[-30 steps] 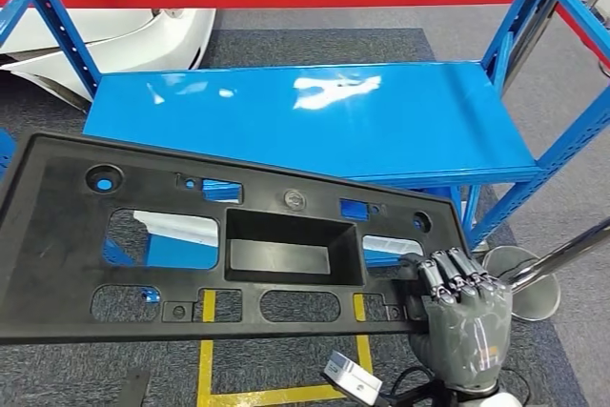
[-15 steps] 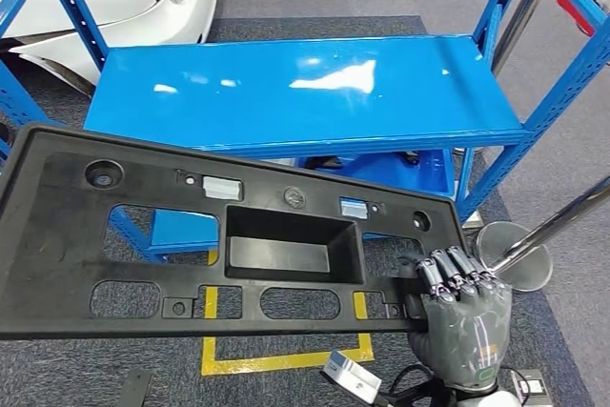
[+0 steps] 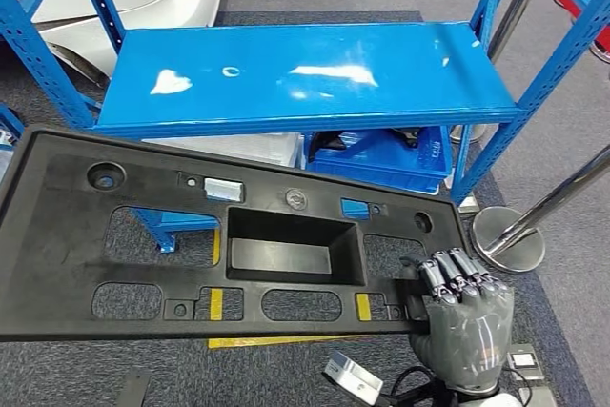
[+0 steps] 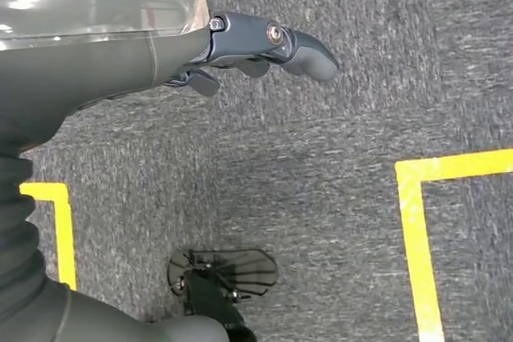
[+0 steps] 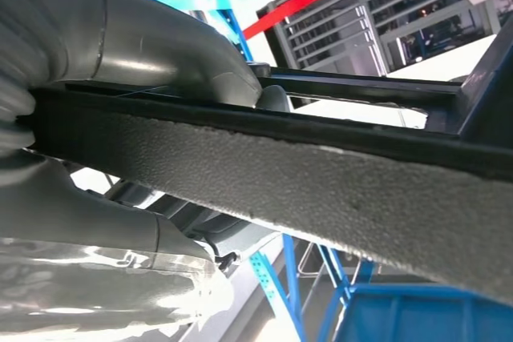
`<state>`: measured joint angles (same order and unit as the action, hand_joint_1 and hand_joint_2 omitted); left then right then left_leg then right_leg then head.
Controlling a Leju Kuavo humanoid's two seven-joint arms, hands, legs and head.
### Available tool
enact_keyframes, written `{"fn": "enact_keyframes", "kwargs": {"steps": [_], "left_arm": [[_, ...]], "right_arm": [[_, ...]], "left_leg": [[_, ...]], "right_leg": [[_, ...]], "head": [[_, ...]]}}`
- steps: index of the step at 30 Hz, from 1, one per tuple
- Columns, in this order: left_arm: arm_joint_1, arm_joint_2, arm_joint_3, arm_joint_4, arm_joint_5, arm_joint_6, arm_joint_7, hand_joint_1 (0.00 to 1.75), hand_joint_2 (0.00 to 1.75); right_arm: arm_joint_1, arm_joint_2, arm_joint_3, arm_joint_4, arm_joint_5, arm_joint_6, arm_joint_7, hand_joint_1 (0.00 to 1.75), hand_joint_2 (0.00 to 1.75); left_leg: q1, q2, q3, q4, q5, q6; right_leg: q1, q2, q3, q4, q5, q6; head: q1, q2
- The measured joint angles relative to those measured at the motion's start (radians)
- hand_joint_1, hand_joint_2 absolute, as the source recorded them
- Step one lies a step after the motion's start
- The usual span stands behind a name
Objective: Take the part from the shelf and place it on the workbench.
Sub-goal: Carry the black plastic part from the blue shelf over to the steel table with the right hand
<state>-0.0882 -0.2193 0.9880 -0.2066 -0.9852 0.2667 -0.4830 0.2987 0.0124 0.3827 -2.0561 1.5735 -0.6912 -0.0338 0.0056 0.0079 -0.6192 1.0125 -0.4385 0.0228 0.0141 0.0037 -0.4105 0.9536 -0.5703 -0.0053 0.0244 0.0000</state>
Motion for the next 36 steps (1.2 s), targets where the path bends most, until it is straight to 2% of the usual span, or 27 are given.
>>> {"fn": "enact_keyframes", "kwargs": {"steps": [2,3,4,5,7,8,9,10,11,13,14,15,18,20,22,23,24,25,26,28,29,30,31,33,35,36], "left_arm": [[0.000,0.000,0.000,0.000,-0.002,0.000,-0.001,0.00,1.75],[0.001,0.000,0.000,0.000,-0.003,0.000,-0.001,0.00,1.75],[0.002,0.000,0.000,0.000,-0.003,0.000,-0.001,0.00,1.75],[0.002,0.001,0.000,0.000,-0.004,0.000,-0.002,0.00,1.75],[0.003,0.001,0.000,0.000,-0.006,0.001,-0.002,0.00,1.75],[0.004,0.001,0.000,0.000,-0.007,0.001,-0.002,0.00,1.75],[0.004,0.001,0.000,0.000,-0.007,0.001,-0.002,0.00,1.75],[0.005,0.001,0.000,0.000,-0.008,0.001,-0.002,0.00,1.75],[0.005,0.001,0.000,0.000,-0.008,0.001,-0.002,0.00,1.75],[0.004,0.002,0.000,0.000,-0.009,0.002,-0.002,0.00,1.75],[0.003,0.002,0.001,0.000,-0.010,0.003,-0.002,0.00,1.75],[0.004,0.003,0.001,0.000,-0.010,0.004,-0.002,0.00,1.75],[0.006,0.003,0.003,0.000,-0.011,0.006,-0.002,0.00,1.75],[0.005,0.003,0.005,0.000,-0.012,0.006,-0.003,0.00,1.75],[0.005,0.003,0.006,0.000,-0.013,0.006,-0.003,0.00,1.75],[0.006,0.003,0.007,0.000,-0.014,0.006,-0.003,0.00,1.75],[0.006,0.003,0.009,0.000,-0.014,0.006,-0.003,0.00,1.75],[0.006,0.003,0.011,0.000,-0.015,0.006,-0.003,0.00,1.75],[0.005,0.003,0.013,0.000,-0.016,0.006,-0.003,0.00,1.75],[0.004,0.003,0.015,0.000,-0.017,0.006,-0.003,0.00,1.75],[0.004,0.003,0.016,0.000,-0.017,0.006,-0.003,0.00,1.75],[0.004,0.003,0.016,0.000,-0.017,0.006,-0.003,0.00,1.75],[0.005,0.003,0.017,0.000,-0.017,0.006,-0.003,0.00,1.75],[0.004,0.003,0.018,0.000,-0.018,0.006,-0.002,0.00,1.75],[0.002,0.003,0.018,0.000,-0.020,0.007,-0.003,0.00,1.75],[0.003,0.003,0.018,0.000,-0.020,0.007,-0.003,0.00,1.75]], "right_arm": [[0.000,0.000,0.001,-0.001,0.000,0.000,0.002,1.75,1.75],[0.000,-0.001,0.001,-0.001,0.000,0.000,0.004,1.75,1.75],[-0.001,-0.001,0.003,-0.001,0.000,0.000,0.007,1.75,1.75],[-0.001,-0.001,0.004,-0.001,0.000,0.000,0.011,1.75,1.75],[-0.001,-0.001,0.009,-0.001,0.000,0.000,0.016,1.75,1.75],[-0.001,-0.001,0.010,-0.001,0.000,0.000,0.019,1.75,1.75],[-0.001,-0.002,0.013,-0.001,-0.003,0.000,0.023,1.75,1.75],[-0.001,-0.002,0.017,-0.001,-0.009,0.000,0.028,1.75,1.75],[-0.001,-0.002,0.020,-0.002,-0.018,0.000,0.031,1.75,1.75],[0.000,-0.003,0.025,-0.005,-0.046,0.000,0.019,1.75,1.75],[0.001,-0.003,0.024,-0.008,-0.060,0.000,0.004,1.75,1.75],[0.002,-0.002,0.023,-0.010,-0.075,0.000,-0.016,1.75,1.75],[0.019,0.014,0.010,-0.017,-0.156,0.000,-0.138,1.75,1.75],[0.037,0.040,-0.014,-0.018,-0.234,-0.001,-0.261,1.75,1.75],[0.056,0.074,-0.048,-0.016,-0.299,-0.001,-0.364,1.75,1.75],[0.064,0.091,-0.067,-0.013,-0.324,-0.001,-0.402,1.75,1.75],[0.073,0.108,-0.086,-0.010,-0.345,-0.001,-0.434,1.75,1.75],[0.081,0.123,-0.101,-0.008,-0.359,-0.001,-0.456,1.75,1.75],[0.087,0.137,-0.114,-0.006,-0.368,-0.001,-0.472,1.75,1.75],[0.094,0.158,-0.132,-0.004,-0.380,-0.001,-0.493,1.75,1.75],[0.095,0.167,-0.140,-0.004,-0.383,-0.001,-0.500,1.75,1.75],[0.097,0.175,-0.146,-0.003,-0.387,-0.001,-0.506,1.75,1.75],[0.100,0.183,-0.153,-0.002,-0.390,-0.001,-0.512,1.75,1.75],[0.107,0.199,-0.164,-0.002,-0.396,-0.002,-0.521,1.75,1.75],[0.109,0.212,-0.171,-0.002,-0.399,-0.002,-0.527,1.75,1.75],[0.109,0.218,-0.175,-0.001,-0.401,-0.002,-0.527,1.75,1.75]], "left_leg": [[0.002,0.000,-0.007,-0.006,0.016,-0.013],[0.002,-0.001,-0.012,-0.002,0.010,-0.018],[0.001,-0.002,-0.022,0.016,-0.012,-0.023],[0.001,-0.003,-0.038,0.054,-0.048,-0.026],[0.002,-0.003,-0.080,0.184,-0.133,-0.030],[0.003,-0.003,-0.096,0.247,-0.159,-0.032],[0.003,-0.003,-0.101,0.286,-0.165,-0.034],[0.003,-0.003,-0.088,0.289,-0.155,-0.034],[0.003,-0.003,-0.054,0.245,-0.132,-0.033],[0.001,-0.003,0.034,0.104,-0.090,-0.026],[0.000,-0.003,0.064,0.051,-0.080,-0.022],[-0.001,-0.003,0.078,0.022,-0.079,-0.018],[0.002,-0.004,0.076,0.007,-0.079,-0.011],[0.010,-0.004,0.074,0.000,-0.074,0.000],[0.012,0.000,0.071,-0.001,-0.071,0.005],[0.012,0.004,0.070,-0.001,-0.071,0.006],[0.013,0.009,0.070,-0.001,-0.071,0.006],[0.013,0.014,0.071,-0.001,-0.071,0.006],[0.014,0.020,0.072,-0.001,-0.071,0.005],[0.014,0.032,0.076,-0.001,-0.072,0.001],[0.013,0.037,0.076,-0.001,-0.073,-0.004],[0.011,0.043,0.074,0.000,-0.072,-0.009],[0.009,0.049,0.072,0.000,-0.071,-0.015],[0.010,0.061,0.070,0.000,-0.073,-0.026],[0.012,0.044,0.056,0.034,-0.106,-0.033],[0.014,0.027,0.037,0.083,-0.139,-0.034]], "right_leg": [[0.002,-0.001,0.009,-0.034,0.003,-0.007],[0.000,-0.003,0.002,-0.037,0.014,-0.012],[-0.002,-0.006,-0.006,-0.040,0.025,-0.017],[-0.005,-0.008,-0.015,-0.041,0.035,-0.022],[-0.004,-0.011,-0.041,-0.031,0.046,-0.026],[-0.003,-0.012,-0.054,-0.023,0.049,-0.026],[-0.003,-0.013,-0.066,-0.014,0.051,-0.027],[-0.002,-0.014,-0.078,-0.004,0.053,-0.027],[-0.002,-0.014,-0.086,0.005,0.052,-0.026],[-0.001,-0.013,-0.103,0.025,0.049,-0.020],[0.000,-0.013,-0.110,0.033,0.048,-0.016],[0.002,-0.013,-0.117,0.040,0.047,-0.012],[0.004,-0.011,-0.129,0.051,0.044,0.000],[0.002,-0.008,-0.149,0.096,0.008,0.013],[-0.008,-0.006,-0.202,0.220,-0.059,0.026],[-0.013,-0.006,-0.230,0.285,-0.083,0.032],[-0.018,-0.007,-0.251,0.333,-0.095,0.036],[-0.022,-0.008,-0.250,0.333,-0.081,0.040],[-0.025,-0.010,-0.230,0.292,-0.050,0.043],[-0.024,-0.035,-0.161,0.146,0.026,0.043],[-0.021,-0.049,-0.137,0.090,0.049,0.039],[-0.017,-0.059,-0.125,0.058,0.058,0.034],[-0.013,-0.061,-0.126,0.049,0.056,0.029],[-0.015,-0.045,-0.132,0.042,0.060,0.015],[-0.018,-0.030,-0.135,0.034,0.069,-0.001],[-0.020,-0.023,-0.137,0.031,0.073,-0.008]], "head": [[0.000,0.000],[0.000,0.000],[-0.001,0.000],[-0.002,0.000],[-0.004,0.000],[-0.004,0.000],[-0.004,0.000],[-0.004,0.000],[-0.004,0.000],[-0.004,0.000],[-0.004,0.000],[-0.003,0.000],[-0.003,0.000],[0.001,0.000],[0.004,0.000],[0.004,0.000],[0.004,0.000],[0.004,0.000],[0.004,0.000],[0.004,0.000],[0.004,0.000],[0.004,0.000],[0.004,0.000],[0.003,0.000],[0.003,0.000],[0.002,0.000]]}}
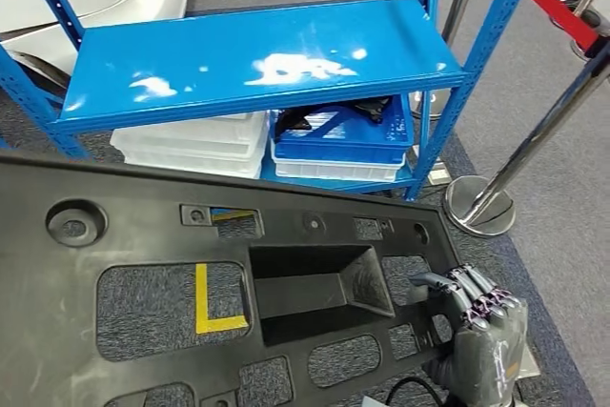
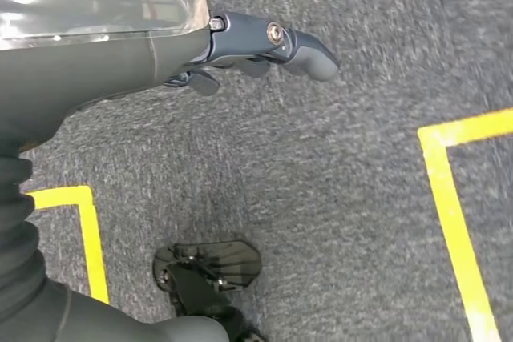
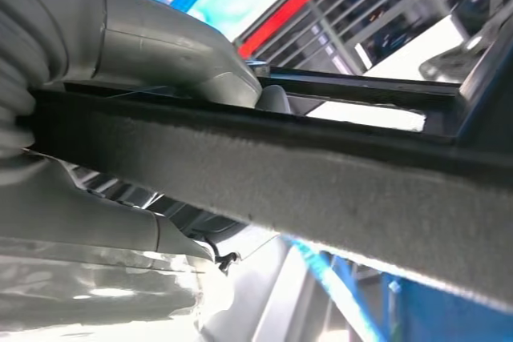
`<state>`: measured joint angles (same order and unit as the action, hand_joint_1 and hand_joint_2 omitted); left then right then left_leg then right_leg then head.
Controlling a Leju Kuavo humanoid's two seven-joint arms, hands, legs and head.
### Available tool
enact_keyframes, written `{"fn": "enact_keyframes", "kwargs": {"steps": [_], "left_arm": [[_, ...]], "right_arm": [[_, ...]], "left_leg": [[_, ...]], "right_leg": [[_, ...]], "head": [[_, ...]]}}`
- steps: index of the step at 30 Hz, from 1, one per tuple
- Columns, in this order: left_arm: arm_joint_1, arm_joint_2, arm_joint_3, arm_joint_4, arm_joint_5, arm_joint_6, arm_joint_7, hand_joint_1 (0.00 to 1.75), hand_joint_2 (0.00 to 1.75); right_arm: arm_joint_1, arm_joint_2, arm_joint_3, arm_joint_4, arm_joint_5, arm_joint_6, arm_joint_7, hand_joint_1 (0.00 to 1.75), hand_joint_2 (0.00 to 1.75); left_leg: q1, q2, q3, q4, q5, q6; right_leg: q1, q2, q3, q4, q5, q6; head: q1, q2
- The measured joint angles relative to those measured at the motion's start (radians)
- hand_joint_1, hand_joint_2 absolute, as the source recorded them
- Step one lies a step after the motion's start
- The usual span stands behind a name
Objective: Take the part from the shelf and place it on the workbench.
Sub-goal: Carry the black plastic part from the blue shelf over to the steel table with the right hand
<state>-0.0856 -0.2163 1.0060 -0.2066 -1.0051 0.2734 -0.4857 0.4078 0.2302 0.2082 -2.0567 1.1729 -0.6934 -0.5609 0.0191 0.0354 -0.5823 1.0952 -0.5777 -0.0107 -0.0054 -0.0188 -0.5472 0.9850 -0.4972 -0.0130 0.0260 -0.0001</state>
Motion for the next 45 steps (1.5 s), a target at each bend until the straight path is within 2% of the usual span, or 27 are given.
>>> {"fn": "enact_keyframes", "kwargs": {"steps": [2,3,4,6,8,10,12,14,17,19,20,21,24,25,27,28,30,32,33,34,35,37,38,39,41,43,45], "left_arm": [[0.003,0.000,0.001,0.000,0.000,0.000,0.000,0.00,1.75],[0.004,0.000,0.001,0.000,0.000,0.000,0.001,0.00,1.75],[0.004,0.000,0.002,0.000,0.000,0.000,0.001,0.00,1.75],[0.004,0.000,0.002,0.000,-0.001,0.000,0.001,0.00,1.75],[0.002,0.000,0.002,0.000,-0.002,0.000,0.001,0.00,1.75],[0.003,0.000,0.002,0.000,-0.003,0.000,0.001,0.00,1.75],[0.003,0.000,0.003,0.000,-0.003,0.000,0.000,0.00,1.75],[0.000,-0.001,0.003,0.000,-0.003,0.000,-0.002,0.00,1.75],[0.004,-0.001,0.003,0.000,-0.004,-0.001,-0.003,0.00,1.75],[0.006,-0.001,0.004,0.000,-0.005,0.000,-0.003,0.00,1.75],[0.005,-0.001,0.004,0.000,-0.005,0.000,-0.002,0.00,1.75],[0.004,0.000,0.004,0.000,-0.005,0.000,-0.002,0.00,1.75],[0.000,-0.001,0.004,0.000,-0.007,0.000,0.001,0.00,1.75],[0.000,-0.001,0.004,0.000,-0.008,0.000,0.002,0.00,1.75],[0.001,-0.003,0.005,0.000,-0.010,0.001,0.004,0.00,1.75],[0.000,-0.003,0.005,0.000,-0.011,0.001,0.004,0.00,1.75],[-0.001,-0.004,0.005,0.000,-0.012,0.001,0.004,0.00,1.75],[0.003,-0.004,0.005,0.000,-0.012,0.002,0.004,0.00,1.75],[0.005,-0.004,0.006,0.000,-0.012,0.002,0.004,0.00,1.75],[0.008,-0.004,0.006,0.000,-0.012,0.002,0.005,0.00,1.75],[0.008,-0.004,0.007,0.000,-0.012,0.002,0.005,0.00,1.75],[0.007,-0.003,0.008,0.000,-0.012,0.002,0.005,0.00,1.75],[0.006,-0.003,0.008,0.000,-0.012,0.002,0.004,0.00,1.75],[0.006,-0.003,0.008,0.000,-0.012,0.002,0.004,0.00,1.75],[0.008,-0.003,0.010,0.000,-0.012,0.002,0.004,0.00,1.75],[0.008,-0.003,0.012,0.000,-0.012,0.002,0.004,0.00,1.75],[0.004,-0.003,0.013,0.000,-0.014,0.002,0.003,0.00,1.75]], "right_arm": [[0.001,0.008,-0.006,0.004,-0.002,0.000,0.000,1.75,1.75],[0.001,0.010,-0.009,0.007,-0.003,0.000,0.000,1.75,1.75],[0.002,0.013,-0.011,0.009,-0.004,0.000,-0.002,1.75,1.75],[0.003,0.016,-0.016,0.013,-0.004,0.000,-0.008,1.75,1.75],[0.004,0.020,-0.021,0.015,-0.004,0.000,-0.012,1.75,1.75],[0.004,0.024,-0.025,0.016,-0.004,-0.001,-0.013,1.75,1.75],[0.009,0.026,-0.029,0.017,-0.005,-0.002,-0.013,1.75,1.75],[0.013,0.027,-0.033,0.017,-0.006,-0.003,-0.013,1.75,1.75],[0.013,0.028,-0.035,0.018,-0.006,-0.003,-0.013,1.75,1.75],[0.014,0.028,-0.037,0.019,-0.007,-0.003,-0.013,1.75,1.75],[0.015,0.028,-0.038,0.020,-0.007,-0.003,-0.013,1.75,1.75],[0.015,0.029,-0.039,0.021,-0.008,-0.003,-0.014,1.75,1.75],[0.016,0.031,-0.041,0.020,-0.010,-0.003,-0.018,1.75,1.75],[0.017,0.032,-0.042,0.020,-0.013,-0.003,-0.019,1.75,1.75],[0.019,0.035,-0.045,0.018,-0.017,-0.003,-0.023,1.75,1.75],[0.021,0.037,-0.047,0.017,-0.019,-0.003,-0.027,1.75,1.75],[0.023,0.042,-0.051,0.015,-0.020,-0.004,-0.033,1.75,1.75],[0.023,0.046,-0.054,0.015,-0.020,-0.004,-0.034,1.75,1.75],[0.023,0.047,-0.056,0.015,-0.020,-0.004,-0.034,1.75,1.75],[0.023,0.048,-0.058,0.015,-0.021,-0.004,-0.034,1.75,1.75],[0.024,0.048,-0.060,0.016,-0.021,-0.004,-0.034,1.75,1.75],[0.025,0.049,-0.063,0.017,-0.021,-0.004,-0.035,1.75,1.75],[0.026,0.049,-0.064,0.017,-0.023,-0.004,-0.035,1.75,1.75],[0.026,0.051,-0.065,0.017,-0.026,-0.004,-0.038,1.75,1.75],[0.029,0.058,-0.069,0.017,-0.036,-0.004,-0.048,1.75,1.75],[0.035,0.065,-0.075,0.017,-0.048,-0.004,-0.065,1.75,1.75],[0.039,0.072,-0.083,0.015,-0.060,-0.004,-0.082,1.75,1.75]], "left_leg": [[-0.001,-0.022,-0.054,0.135,-0.066,0.001],[-0.001,-0.026,-0.073,0.185,-0.082,0.001],[-0.001,-0.028,-0.076,0.199,-0.078,0.002],[-0.001,-0.039,-0.026,0.108,-0.018,0.007],[0.003,-0.080,0.036,-0.017,0.027,0.012],[0.004,-0.110,0.054,-0.061,0.031,0.013],[0.003,-0.096,0.051,-0.064,0.037,0.019],[0.008,-0.073,0.049,-0.070,0.045,0.030],[0.009,-0.031,0.045,-0.073,0.050,0.037],[0.008,-0.003,0.044,-0.073,0.050,0.037],[0.008,0.009,0.044,-0.073,0.050,0.037],[0.008,0.020,0.045,-0.073,0.049,0.036],[0.006,0.043,0.050,-0.075,0.048,0.026],[0.005,0.050,0.050,-0.076,0.048,0.021],[0.006,0.063,0.053,-0.081,0.050,0.007],[0.007,0.061,0.054,-0.082,0.046,0.001],[0.008,0.027,0.042,-0.047,0.015,-0.005],[0.008,-0.015,-0.008,0.069,-0.050,-0.005],[0.007,-0.024,-0.038,0.136,-0.077,-0.005],[0.007,-0.028,-0.059,0.182,-0.089,-0.006],[0.007,-0.029,-0.066,0.193,-0.080,-0.006],[0.010,-0.039,-0.026,0.099,-0.012,-0.007],[0.013,-0.060,0.002,0.037,0.016,-0.006],[0.016,-0.082,0.023,-0.013,0.034,-0.005],[0.017,-0.112,0.035,-0.047,0.033,0.000],[0.015,-0.097,0.035,-0.050,0.036,0.009],[0.017,-0.075,0.036,-0.053,0.040,0.018]], "right_leg": [[0.004,0.018,-0.007,0.001,0.005,-0.008],[0.006,0.029,-0.010,0.003,0.007,-0.010],[0.008,0.040,-0.013,0.006,0.008,-0.011],[0.009,0.064,-0.018,0.017,0.007,-0.009],[0.010,0.087,-0.027,0.031,0.006,-0.004],[0.008,0.106,-0.041,0.040,0.009,0.007],[0.005,0.125,-0.051,0.041,0.016,0.021],[0.006,0.105,-0.065,0.065,-0.004,0.033],[0.002,0.036,-0.134,0.231,-0.099,0.052],[-0.004,0.023,-0.164,0.313,-0.124,0.061],[-0.005,0.020,-0.151,0.298,-0.109,0.062],[-0.006,0.014,-0.120,0.246,-0.081,0.062],[0.003,-0.030,-0.011,0.043,-0.011,0.045],[0.008,-0.040,0.001,0.015,-0.005,0.039],[0.014,-0.030,-0.004,0.012,-0.002,0.030],[0.012,-0.022,-0.004,0.007,0.002,0.024],[0.007,-0.006,-0.001,-0.008,0.013,0.008],[0.005,0.014,-0.003,-0.012,0.019,-0.001],[0.006,0.026,-0.005,-0.010,0.019,-0.002],[0.006,0.040,-0.007,-0.007,0.019,-0.002],[0.007,0.054,-0.009,-0.004,0.019,-0.002],[0.005,0.083,-0.011,0.008,0.015,0.002],[0.004,0.096,-0.014,0.015,0.012,0.005],[0.004,0.110,-0.021,0.026,0.009,0.010],[0.002,0.131,-0.036,0.039,0.008,0.021],[-0.001,0.149,-0.046,0.041,0.011,0.031],[0.000,0.113,-0.060,0.068,-0.007,0.042]], "head": [[-0.002,0.000],[-0.002,0.000],[-0.002,0.000],[-0.002,0.000],[-0.001,0.000],[-0.001,0.000],[-0.002,0.000],[0.004,0.000],[0.014,0.000],[0.015,0.000],[0.015,0.000],[0.014,0.000],[0.014,0.000],[0.013,0.000],[0.014,0.000],[0.013,0.000],[0.011,0.000],[0.009,0.000],[0.008,0.000],[0.007,0.000],[0.008,0.000],[0.007,0.000],[0.008,0.000],[0.008,0.000],[0.008,0.000],[0.008,0.000],[0.012,0.000]]}}
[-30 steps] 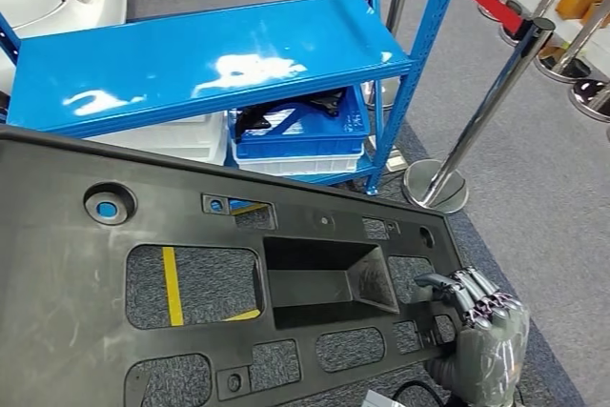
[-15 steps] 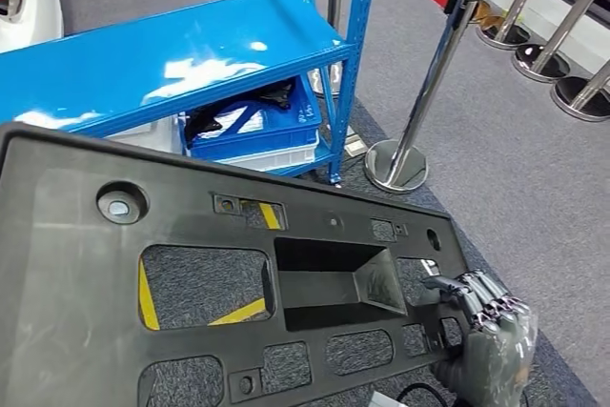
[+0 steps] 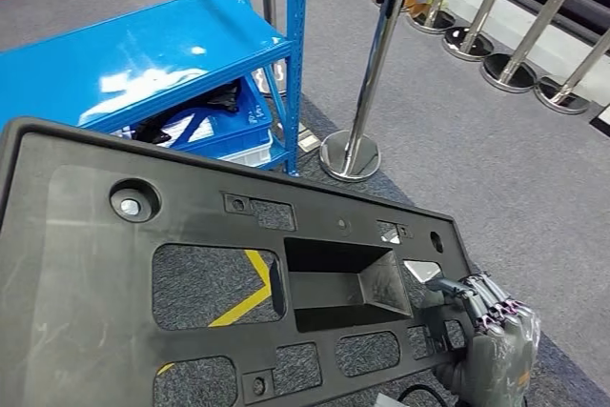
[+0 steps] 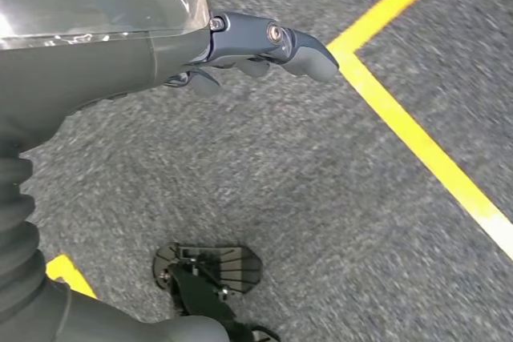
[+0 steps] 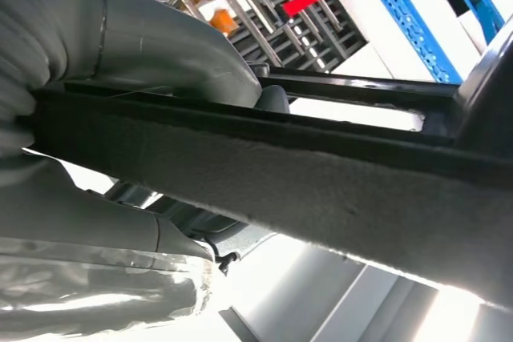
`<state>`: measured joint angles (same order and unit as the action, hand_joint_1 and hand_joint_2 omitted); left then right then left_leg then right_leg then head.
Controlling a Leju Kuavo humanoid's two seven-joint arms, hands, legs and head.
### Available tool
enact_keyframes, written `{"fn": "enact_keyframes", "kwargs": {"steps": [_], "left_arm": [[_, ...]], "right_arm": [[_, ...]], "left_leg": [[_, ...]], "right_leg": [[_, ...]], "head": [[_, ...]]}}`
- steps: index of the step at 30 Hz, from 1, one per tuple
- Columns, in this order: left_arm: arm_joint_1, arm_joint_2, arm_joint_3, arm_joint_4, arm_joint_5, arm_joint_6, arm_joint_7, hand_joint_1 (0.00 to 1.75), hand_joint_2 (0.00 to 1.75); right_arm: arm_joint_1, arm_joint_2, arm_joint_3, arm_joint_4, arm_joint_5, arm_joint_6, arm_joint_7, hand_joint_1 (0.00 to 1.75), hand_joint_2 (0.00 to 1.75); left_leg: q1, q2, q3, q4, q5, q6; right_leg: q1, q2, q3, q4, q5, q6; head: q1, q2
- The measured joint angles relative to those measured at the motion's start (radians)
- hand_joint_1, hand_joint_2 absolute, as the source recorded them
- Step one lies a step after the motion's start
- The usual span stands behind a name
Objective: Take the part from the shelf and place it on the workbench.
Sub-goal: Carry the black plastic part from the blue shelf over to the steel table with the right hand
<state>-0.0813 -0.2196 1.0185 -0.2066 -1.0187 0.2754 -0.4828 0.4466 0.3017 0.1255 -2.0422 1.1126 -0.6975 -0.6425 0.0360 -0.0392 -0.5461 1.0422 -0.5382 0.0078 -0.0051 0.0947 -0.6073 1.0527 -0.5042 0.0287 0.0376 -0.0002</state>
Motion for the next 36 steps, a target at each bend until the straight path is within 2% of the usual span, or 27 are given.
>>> {"fn": "enact_keyframes", "kwargs": {"steps": [2,4,5,6,7,9,10,12,14,15,16,18,19,20,21,22,23,25,26,27,29,30,32,33,34,35,36], "left_arm": [[0.001,0.000,0.001,0.000,-0.001,0.000,-0.002,0.00,1.75],[0.004,0.001,0.003,0.000,-0.001,0.000,-0.002,0.00,1.75],[0.004,0.001,0.005,0.000,-0.001,0.000,-0.002,0.00,1.75],[0.004,0.001,0.007,0.000,-0.001,0.000,-0.001,0.00,1.75],[0.003,0.001,0.008,0.000,-0.002,0.000,-0.001,0.00,1.75],[0.000,0.001,0.009,0.000,-0.004,0.000,-0.001,0.00,1.75],[-0.001,0.001,0.010,0.000,-0.005,0.000,-0.001,0.00,1.75],[-0.002,0.001,0.012,0.000,-0.007,0.000,-0.001,0.00,1.75],[-0.002,0.000,0.014,0.000,-0.008,0.000,-0.001,0.00,1.75],[-0.003,0.000,0.015,0.000,-0.008,0.000,-0.001,0.00,1.75],[-0.004,0.000,0.015,0.000,-0.008,0.000,0.000,0.00,1.75],[-0.003,0.000,0.016,0.000,-0.009,0.000,0.000,0.00,1.75],[0.000,0.000,0.016,0.000,-0.009,0.000,0.001,0.00,1.75],[0.003,0.000,0.017,0.000,-0.009,0.000,0.001,0.00,1.75],[0.004,0.000,0.017,0.000,-0.009,0.000,0.002,0.00,1.75],[0.005,0.000,0.017,0.000,-0.010,0.000,0.002,0.00,1.75],[0.004,0.000,0.017,0.000,-0.010,0.000,0.002,0.00,1.75],[0.002,0.001,0.017,0.000,-0.012,0.000,0.002,0.00,1.75],[0.001,0.001,0.017,0.000,-0.013,0.000,0.002,0.00,1.75],[0.000,0.001,0.017,0.000,-0.015,-0.001,0.002,0.00,1.75],[-0.002,0.001,0.017,0.000,-0.017,-0.001,0.002,0.00,1.75],[-0.003,0.000,0.017,0.000,-0.018,-0.001,0.002,0.00,1.75],[-0.004,0.000,0.017,0.000,-0.019,-0.001,0.002,0.00,1.75],[-0.003,0.000,0.017,0.000,-0.020,-0.001,0.002,0.00,1.75],[-0.002,0.000,0.017,0.000,-0.020,-0.001,0.003,0.00,1.75],[0.000,0.001,0.017,0.000,-0.019,0.000,0.003,0.00,1.75],[0.001,0.001,0.017,0.000,-0.019,0.000,0.004,0.00,1.75]], "right_arm": [[0.001,0.008,-0.008,-0.002,-0.012,0.000,-0.012,1.75,1.75],[0.003,0.016,-0.019,-0.003,-0.025,0.000,-0.022,1.75,1.75],[0.005,0.019,-0.026,-0.003,-0.031,0.000,-0.026,1.75,1.75],[0.007,0.022,-0.032,-0.004,-0.036,0.000,-0.027,1.75,1.75],[0.009,0.025,-0.037,-0.006,-0.040,0.000,-0.027,1.75,1.75],[0.011,0.030,-0.046,-0.012,-0.046,0.000,-0.027,1.75,1.75],[0.011,0.032,-0.049,-0.016,-0.048,0.000,-0.027,1.75,1.75],[0.012,0.036,-0.057,-0.024,-0.053,0.000,-0.026,1.75,1.75],[0.013,0.041,-0.068,-0.033,-0.058,0.000,-0.025,1.75,1.75],[0.014,0.043,-0.074,-0.038,-0.061,0.000,-0.024,1.75,1.75],[0.014,0.046,-0.079,-0.042,-0.064,-0.001,-0.024,1.75,1.75],[0.012,0.051,-0.085,-0.047,-0.069,-0.001,-0.024,1.75,1.75],[0.012,0.052,-0.088,-0.047,-0.070,-0.001,-0.024,1.75,1.75],[0.012,0.052,-0.091,-0.047,-0.070,-0.001,-0.024,1.75,1.75],[0.012,0.053,-0.094,-0.047,-0.070,-0.001,-0.024,1.75,1.75],[0.013,0.053,-0.097,-0.047,-0.070,-0.001,-0.024,1.75,1.75],[0.013,0.053,-0.100,-0.047,-0.071,-0.001,-0.024,1.75,1.75],[0.012,0.053,-0.105,-0.048,-0.074,-0.001,-0.024,1.75,1.75],[0.012,0.054,-0.108,-0.049,-0.078,-0.001,-0.024,1.75,1.75],[0.012,0.054,-0.111,-0.050,-0.081,-0.001,-0.023,1.75,1.75],[0.014,0.055,-0.119,-0.053,-0.085,0.000,-0.021,1.75,1.75],[0.015,0.055,-0.123,-0.056,-0.085,0.000,-0.021,1.75,1.75],[0.013,0.055,-0.129,-0.061,-0.085,-0.001,-0.020,1.75,1.75],[0.011,0.055,-0.131,-0.062,-0.086,-0.001,-0.020,1.75,1.75],[0.010,0.055,-0.133,-0.063,-0.086,-0.001,-0.020,1.75,1.75],[0.010,0.055,-0.135,-0.064,-0.086,-0.001,-0.020,1.75,1.75],[0.011,0.055,-0.138,-0.064,-0.087,-0.001,-0.020,1.75,1.75]], "left_leg": [[0.001,0.027,0.001,-0.002,0.000,0.006],[0.000,0.057,0.001,-0.002,-0.002,0.008],[0.000,0.071,0.002,-0.002,-0.004,0.008],[0.000,0.083,0.004,-0.002,-0.006,0.007],[0.000,0.094,0.007,-0.002,-0.008,0.005],[-0.001,0.113,0.016,-0.005,-0.014,0.001],[-0.003,0.122,0.020,-0.009,-0.015,-0.002],[-0.006,0.138,0.027,-0.020,-0.014,-0.011],[-0.007,0.150,0.034,-0.029,-0.016,-0.022],[-0.006,0.140,0.035,-0.025,-0.024,-0.026],[-0.006,0.118,0.027,0.000,-0.043,-0.027],[-0.008,0.067,-0.026,0.114,-0.102,-0.025],[-0.010,0.054,-0.064,0.187,-0.129,-0.023],[-0.013,0.049,-0.096,0.243,-0.141,-0.022],[-0.015,0.046,-0.114,0.266,-0.134,-0.020],[-0.016,0.044,-0.113,0.246,-0.106,-0.018],[-0.017,0.038,-0.095,0.190,-0.063,-0.015],[-0.014,-0.002,-0.045,0.062,0.006,-0.008],[-0.014,-0.022,-0.030,0.023,0.020,-0.005],[-0.014,-0.036,-0.024,0.006,0.019,-0.003],[-0.015,-0.025,-0.022,-0.002,0.017,0.003],[-0.013,-0.016,-0.019,-0.006,0.018,0.007],[-0.008,0.009,-0.009,-0.014,0.018,0.015],[-0.009,0.023,-0.005,-0.015,0.017,0.018],[-0.009,0.037,-0.003,-0.015,0.014,0.020],[-0.009,0.052,-0.001,-0.015,0.012,0.020],[-0.009,0.065,0.002,-0.015,0.008,0.018]], "right_leg": [[0.002,-0.063,-0.048,0.103,-0.057,0.010],[-0.002,-0.088,-0.111,0.233,-0.108,0.016],[-0.003,-0.091,-0.126,0.265,-0.112,0.018],[-0.004,-0.093,-0.119,0.251,-0.095,0.017],[-0.004,-0.097,-0.092,0.199,-0.064,0.015],[0.000,-0.126,-0.014,0.052,-0.004,0.006],[0.006,-0.147,0.011,0.001,0.012,0.001],[0.016,-0.168,0.023,-0.033,0.014,-0.010],[0.016,-0.148,0.021,-0.043,0.022,-0.021],[0.013,-0.138,0.023,-0.051,0.026,-0.028],[0.011,-0.127,0.027,-0.058,0.029,-0.035],[0.010,-0.104,0.033,-0.065,0.030,-0.046],[0.012,-0.090,0.035,-0.064,0.029,-0.049],[0.014,-0.075,0.036,-0.063,0.028,-0.052],[0.015,-0.059,0.039,-0.062,0.026,-0.053],[0.016,-0.043,0.042,-0.060,0.024,-0.054],[0.016,-0.027,0.047,-0.057,0.020,-0.054],[0.016,0.000,0.049,-0.045,0.011,-0.048],[0.015,0.011,0.044,-0.039,0.008,-0.044],[0.012,0.022,0.038,-0.034,0.006,-0.039],[0.008,0.041,0.028,-0.032,0.007,-0.028],[0.010,0.032,0.025,-0.027,0.003,-0.022],[0.012,-0.021,-0.002,0.032,-0.031,-0.008],[0.010,-0.055,-0.032,0.091,-0.059,-0.001],[0.006,-0.076,-0.069,0.161,-0.086,0.005],[0.001,-0.086,-0.103,0.220,-0.103,0.009],[-0.003,-0.090,-0.121,0.248,-0.102,0.013]], "head": [[0.005,0.000],[0.007,0.000],[0.007,0.000],[0.007,0.000],[0.007,0.000],[0.007,0.000],[0.007,0.000],[0.007,0.000],[0.008,0.000],[0.008,0.000],[0.006,0.000],[0.004,0.000],[0.003,0.000],[0.002,0.000],[0.002,0.000],[0.002,0.000],[0.002,0.000],[0.003,0.000],[0.003,0.000],[0.003,0.000],[0.003,0.000],[0.004,0.000],[0.010,0.000],[0.013,0.000],[0.016,0.000],[0.016,0.000],[0.016,0.000]]}}
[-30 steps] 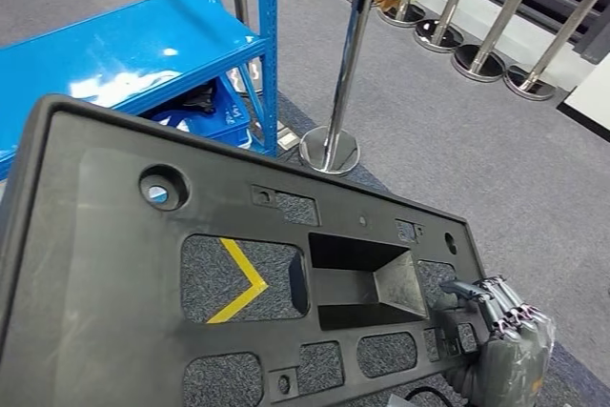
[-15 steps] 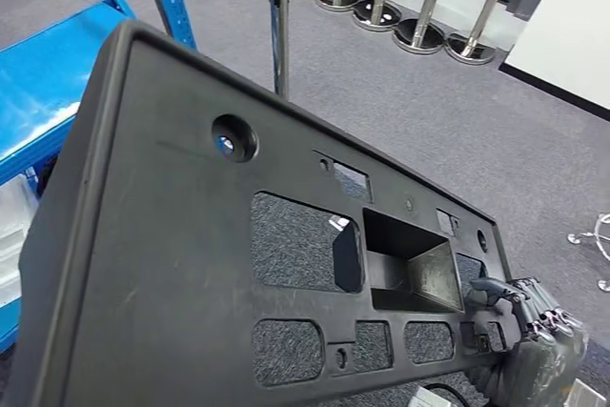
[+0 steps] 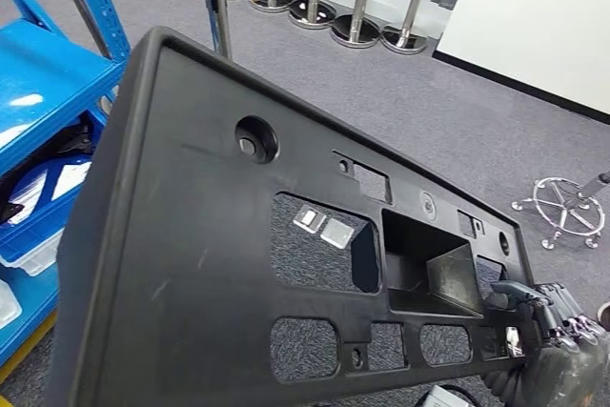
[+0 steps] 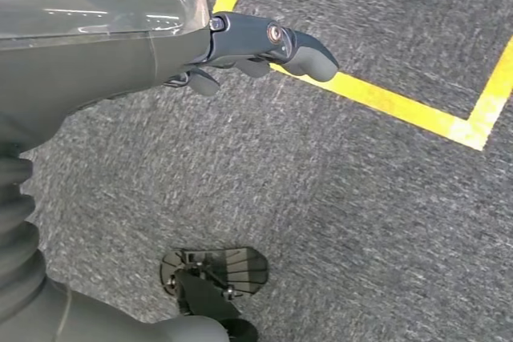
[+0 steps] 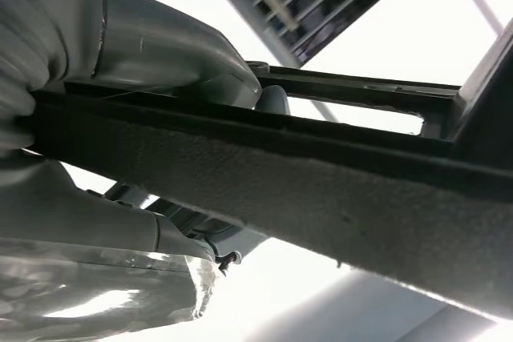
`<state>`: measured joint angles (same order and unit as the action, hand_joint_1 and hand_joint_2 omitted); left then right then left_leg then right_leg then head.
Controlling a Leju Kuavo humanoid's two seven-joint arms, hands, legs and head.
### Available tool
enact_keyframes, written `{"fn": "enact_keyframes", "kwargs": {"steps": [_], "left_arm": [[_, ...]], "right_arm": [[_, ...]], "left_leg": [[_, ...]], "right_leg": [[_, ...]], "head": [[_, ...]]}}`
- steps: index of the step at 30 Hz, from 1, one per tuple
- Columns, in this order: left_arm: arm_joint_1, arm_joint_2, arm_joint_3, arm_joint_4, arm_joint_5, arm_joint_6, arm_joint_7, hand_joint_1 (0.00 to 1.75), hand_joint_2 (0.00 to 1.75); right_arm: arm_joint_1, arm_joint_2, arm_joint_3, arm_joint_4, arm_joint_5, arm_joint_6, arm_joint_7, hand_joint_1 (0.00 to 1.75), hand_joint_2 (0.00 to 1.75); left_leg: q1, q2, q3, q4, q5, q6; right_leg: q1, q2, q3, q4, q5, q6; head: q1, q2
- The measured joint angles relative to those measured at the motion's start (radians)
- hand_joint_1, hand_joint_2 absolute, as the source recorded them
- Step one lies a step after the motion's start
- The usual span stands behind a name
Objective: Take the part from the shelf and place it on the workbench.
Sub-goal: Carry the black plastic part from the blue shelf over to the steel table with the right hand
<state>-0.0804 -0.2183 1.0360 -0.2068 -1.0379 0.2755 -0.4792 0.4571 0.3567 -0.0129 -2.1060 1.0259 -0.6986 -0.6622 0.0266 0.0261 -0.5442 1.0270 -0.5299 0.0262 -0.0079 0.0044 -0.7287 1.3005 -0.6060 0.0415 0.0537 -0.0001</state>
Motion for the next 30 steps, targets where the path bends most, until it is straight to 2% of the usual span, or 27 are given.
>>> {"fn": "enact_keyframes", "kwargs": {"steps": [1,2,3,4,5,6,8,9,11,13,14,15,16,17,18,19,20,21,22,23,24,25,26,27,28,29,30], "left_arm": [[0.000,0.001,0.000,0.000,0.000,0.000,0.000,0.00,1.75],[-0.001,0.001,0.000,0.000,0.000,0.000,0.000,0.00,1.75],[-0.002,0.000,0.000,0.000,0.000,0.000,0.000,0.00,1.75],[-0.003,0.000,0.000,0.000,0.000,0.000,0.000,0.00,1.75],[-0.004,0.000,0.000,0.000,0.000,0.000,0.000,0.00,1.75],[-0.005,0.000,0.000,0.000,0.000,0.000,0.000,0.00,1.75],[-0.006,-0.001,0.000,0.000,0.000,0.000,0.000,0.00,1.75],[-0.007,-0.001,0.000,0.000,0.000,0.000,0.000,0.00,1.75],[-0.007,-0.002,0.000,0.000,0.000,0.000,0.000,0.00,1.75],[-0.004,-0.002,0.001,0.000,0.000,0.000,0.001,0.00,1.75],[-0.001,-0.002,0.001,0.000,0.000,0.000,0.002,0.00,1.75],[0.001,-0.002,0.001,0.000,0.000,0.000,0.003,0.00,1.75],[0.002,-0.002,0.002,0.000,0.000,0.000,0.004,0.00,1.75],[0.001,-0.002,0.002,0.000,0.000,0.000,0.004,0.00,1.75],[0.001,-0.002,0.002,0.000,0.000,0.000,0.004,0.00,1.75],[0.000,-0.002,0.003,0.000,-0.001,0.000,0.004,0.00,1.75],[0.000,-0.002,0.004,0.000,-0.001,0.001,0.004,0.00,1.75],[0.000,-0.002,0.005,0.000,-0.001,0.001,0.004,0.00,1.75],[0.000,-0.002,0.006,0.000,-0.001,0.002,0.004,0.00,1.75],[0.000,-0.002,0.007,0.000,-0.001,0.003,0.004,0.00,1.75],[-0.001,-0.002,0.008,0.000,-0.001,0.003,0.004,0.00,1.75],[-0.003,-0.002,0.008,0.000,-0.002,0.003,0.004,0.00,1.75],[-0.003,-0.003,0.009,0.000,-0.002,0.002,0.003,0.00,1.75],[-0.003,-0.003,0.009,0.000,-0.002,0.001,0.003,0.00,1.75],[-0.001,-0.003,0.010,0.000,-0.002,0.001,0.003,0.00,1.75],[0.001,-0.003,0.011,0.000,-0.002,0.001,0.003,0.00,1.75],[0.002,-0.003,0.012,0.000,-0.002,0.002,0.003,0.00,1.75]], "right_arm": [[0.001,0.000,-0.003,0.000,0.000,0.000,0.000,1.75,1.75],[0.001,0.000,-0.005,-0.002,0.000,0.000,0.000,1.75,1.75],[0.001,0.000,-0.007,-0.005,0.000,0.000,0.000,1.75,1.75],[0.000,0.000,-0.008,-0.007,0.000,0.000,0.000,1.75,1.75],[0.000,0.000,-0.009,-0.011,0.000,0.000,0.001,1.75,1.75],[-0.001,0.000,-0.011,-0.013,0.000,0.000,0.001,1.75,1.75],[0.000,0.001,-0.014,-0.017,0.000,0.000,0.001,1.75,1.75],[0.002,0.001,-0.016,-0.019,0.000,0.000,0.001,1.75,1.75],[0.001,0.003,-0.020,-0.025,-0.001,0.000,0.001,1.75,1.75],[-0.001,0.004,-0.023,-0.028,-0.003,-0.001,0.001,1.75,1.75],[-0.001,0.005,-0.025,-0.028,-0.005,-0.001,0.001,1.75,1.75],[0.000,0.005,-0.027,-0.028,-0.007,-0.001,0.001,1.75,1.75],[0.000,0.005,-0.029,-0.028,-0.007,0.000,0.001,1.75,1.75],[0.001,0.005,-0.031,-0.028,-0.008,0.000,0.002,1.75,1.75],[0.001,0.005,-0.033,-0.028,-0.009,0.000,0.002,1.75,1.75],[0.001,0.005,-0.034,-0.028,-0.010,0.000,0.002,1.75,1.75],[0.001,0.005,-0.036,-0.029,-0.011,0.000,0.002,1.75,1.75],[0.001,0.005,-0.037,-0.030,-0.012,0.000,0.002,1.75,1.75],[0.002,0.005,-0.039,-0.031,-0.013,0.000,0.003,1.75,1.75],[0.004,0.006,-0.040,-0.032,-0.014,0.000,0.003,1.75,1.75],[0.006,0.006,-0.041,-0.034,-0.014,0.000,0.003,1.75,1.75],[0.007,0.006,-0.043,-0.036,-0.014,0.000,0.003,1.75,1.75],[0.006,0.005,-0.043,-0.037,-0.014,0.000,0.003,1.75,1.75],[0.005,0.005,-0.044,-0.038,-0.015,0.000,0.003,1.75,1.75],[0.004,0.005,-0.044,-0.039,-0.015,0.000,0.003,1.75,1.75],[0.003,0.005,-0.045,-0.039,-0.015,0.000,0.003,1.75,1.75],[0.004,0.005,-0.046,-0.039,-0.015,0.000,0.003,1.75,1.75]], "left_leg": [[0.000,0.012,0.004,0.000,-0.004,-0.002],[0.000,0.023,0.010,0.000,-0.008,-0.005],[0.001,0.033,0.016,-0.001,-0.013,-0.009],[0.000,0.042,0.022,-0.002,-0.017,-0.013],[-0.001,0.049,0.027,-0.003,-0.021,-0.018],[-0.002,0.056,0.030,-0.005,-0.023,-0.022],[-0.002,0.072,0.037,-0.013,-0.026,-0.034],[0.000,0.072,0.041,-0.014,-0.030,-0.038],[0.001,0.041,0.027,0.030,-0.065,-0.042],[-0.001,-0.004,-0.033,0.153,-0.125,-0.039],[-0.002,-0.013,-0.068,0.215,-0.145,-0.037],[-0.004,-0.016,-0.092,0.252,-0.148,-0.037],[-0.004,-0.019,-0.102,0.253,-0.130,-0.035],[-0.005,-0.023,-0.094,0.217,-0.094,-0.034],[-0.004,-0.035,-0.074,0.155,-0.050,-0.031],[-0.002,-0.059,-0.053,0.099,-0.019,-0.029],[0.000,-0.082,-0.037,0.056,-0.001,-0.026],[0.001,-0.100,-0.028,0.033,0.003,-0.024],[0.000,-0.108,-0.026,0.029,-0.002,-0.022],[-0.001,-0.101,-0.024,0.025,-0.003,-0.019],[-0.002,-0.091,-0.021,0.021,-0.002,-0.014],[-0.001,-0.080,-0.017,0.017,-0.001,-0.009],[0.000,-0.067,-0.011,0.013,-0.001,-0.004],[0.000,-0.053,-0.006,0.010,-0.002,0.001],[-0.001,-0.038,-0.002,0.008,-0.005,0.003],[-0.001,-0.022,0.001,0.008,-0.008,0.004],[-0.002,-0.007,0.004,0.008,-0.011,0.004]], "right_leg": [[-0.003,-0.004,0.001,-0.011,0.020,0.002],[-0.005,-0.010,0.025,-0.065,0.057,0.002],[-0.004,-0.025,0.062,-0.142,0.095,0.000],[0.000,-0.044,0.096,-0.209,0.121,-0.005],[0.005,-0.058,0.119,-0.257,0.136,-0.011],[0.010,-0.067,0.128,-0.278,0.138,-0.016],[0.016,-0.051,0.126,-0.282,0.136,-0.028],[0.015,-0.042,0.128,-0.287,0.138,-0.035],[0.011,-0.021,0.138,-0.303,0.144,-0.050],[0.010,0.001,0.143,-0.307,0.144,-0.061],[0.012,0.015,0.143,-0.307,0.142,-0.063],[0.014,0.030,0.144,-0.305,0.141,-0.065],[0.015,0.046,0.145,-0.303,0.139,-0.065],[0.015,0.062,0.147,-0.299,0.135,-0.064],[0.015,0.077,0.148,-0.294,0.131,-0.062],[0.016,0.090,0.148,-0.286,0.126,-0.059],[0.015,0.103,0.144,-0.279,0.122,-0.055],[0.014,0.113,0.139,-0.273,0.120,-0.050],[0.012,0.124,0.134,-0.270,0.120,-0.045],[0.009,0.135,0.130,-0.270,0.120,-0.039],[0.008,0.132,0.129,-0.269,0.119,-0.033],[0.009,0.111,0.125,-0.258,0.111,-0.027],[0.010,0.081,0.112,-0.230,0.095,-0.021],[0.010,0.045,0.089,-0.181,0.070,-0.015],[0.008,0.019,0.056,-0.115,0.041,-0.009],[0.005,0.007,0.020,-0.050,0.017,-0.005],[0.002,0.002,-0.006,-0.005,0.008,-0.002]], "head": [[0.000,0.000],[0.000,0.000],[0.000,0.000],[0.000,0.000],[0.000,0.000],[-0.001,0.000],[-0.001,0.000],[-0.002,0.000],[-0.005,0.000],[-0.008,0.000],[-0.009,0.000],[-0.009,0.000],[-0.009,0.000],[-0.009,0.000],[-0.009,0.000],[-0.009,0.000],[-0.009,0.000],[-0.008,0.000],[-0.009,0.000],[-0.009,0.000],[-0.009,0.000],[-0.007,0.000],[-0.005,0.000],[-0.003,0.000],[-0.002,0.000],[-0.002,0.000],[-0.002,0.000]]}}
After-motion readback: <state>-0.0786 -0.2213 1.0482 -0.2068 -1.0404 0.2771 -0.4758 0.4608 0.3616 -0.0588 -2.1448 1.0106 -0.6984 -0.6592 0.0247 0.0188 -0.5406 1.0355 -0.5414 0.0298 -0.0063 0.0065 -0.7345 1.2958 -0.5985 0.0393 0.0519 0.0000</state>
